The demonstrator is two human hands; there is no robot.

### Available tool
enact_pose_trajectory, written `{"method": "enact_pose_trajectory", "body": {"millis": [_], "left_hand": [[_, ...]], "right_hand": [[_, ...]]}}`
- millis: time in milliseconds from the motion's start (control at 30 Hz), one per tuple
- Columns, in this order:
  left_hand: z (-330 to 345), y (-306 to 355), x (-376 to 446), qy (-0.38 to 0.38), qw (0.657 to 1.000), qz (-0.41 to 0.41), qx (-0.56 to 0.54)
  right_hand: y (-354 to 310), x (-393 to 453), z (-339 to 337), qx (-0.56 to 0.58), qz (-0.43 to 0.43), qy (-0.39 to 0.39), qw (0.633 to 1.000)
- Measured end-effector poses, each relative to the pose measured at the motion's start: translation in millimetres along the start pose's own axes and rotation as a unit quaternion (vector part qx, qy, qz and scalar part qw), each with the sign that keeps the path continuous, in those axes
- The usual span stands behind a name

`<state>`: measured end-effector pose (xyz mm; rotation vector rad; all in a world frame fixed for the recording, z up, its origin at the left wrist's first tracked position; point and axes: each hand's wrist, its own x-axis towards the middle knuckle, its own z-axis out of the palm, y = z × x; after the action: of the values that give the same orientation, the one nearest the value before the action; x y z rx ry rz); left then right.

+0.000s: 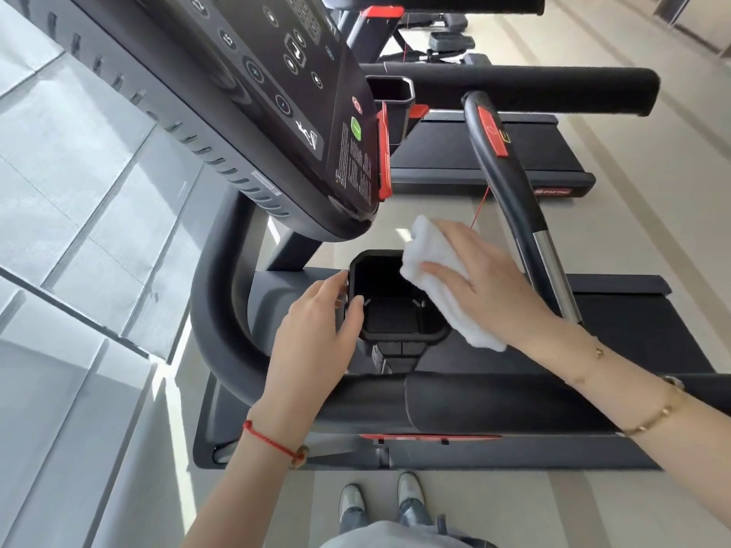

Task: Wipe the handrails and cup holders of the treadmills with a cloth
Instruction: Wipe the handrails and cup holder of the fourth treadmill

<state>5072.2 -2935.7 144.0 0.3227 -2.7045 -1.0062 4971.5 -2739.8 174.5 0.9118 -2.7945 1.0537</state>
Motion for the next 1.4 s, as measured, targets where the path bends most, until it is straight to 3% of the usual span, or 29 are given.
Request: {"method": "enact_pose_trajectory", "body": {"millis": [133,200,300,433,667,733,867,1033,1267,1400], "left_hand": [[4,5,11,0.011,1.0,-0.008,0.0],[6,5,13,0.013,1.0,-0.011,0.002],[7,2,13,0.012,1.0,-0.017,-0.004],[7,0,13,0.015,1.0,-0.019,-0.002],[8,0,13,0.018,1.0,-0.011,-0.003],[9,0,13,0.019,1.0,-0.01,-0.003],[8,-1,14,0.018,1.0,-0.006,-0.001],[8,-2,14,0.015,1.0,-0.002,0.002],[8,-1,13,0.011,1.0,0.011,-0.001],[9,-2,13,0.017,1.0,0.01,-0.001]], "right_hand": [[-2,43,32,-0.162,-0.062,-0.133,0.976],[-7,56,41,-0.207,-0.096,-0.147,0.962],[3,53,33,-0.191,-0.09,-0.15,0.966],[28,30,6,-0.091,0.005,-0.161,0.983],[-1,67,33,-0.171,-0.116,-0.181,0.962],[2,63,33,-0.166,-0.095,-0.169,0.967],[17,25,21,-0.051,0.058,-0.104,0.992],[6,-20,33,0.033,0.171,-0.065,0.983],[5,33,23,-0.013,0.144,-0.097,0.985],[7,-1,31,0.036,0.14,-0.068,0.987]]}}
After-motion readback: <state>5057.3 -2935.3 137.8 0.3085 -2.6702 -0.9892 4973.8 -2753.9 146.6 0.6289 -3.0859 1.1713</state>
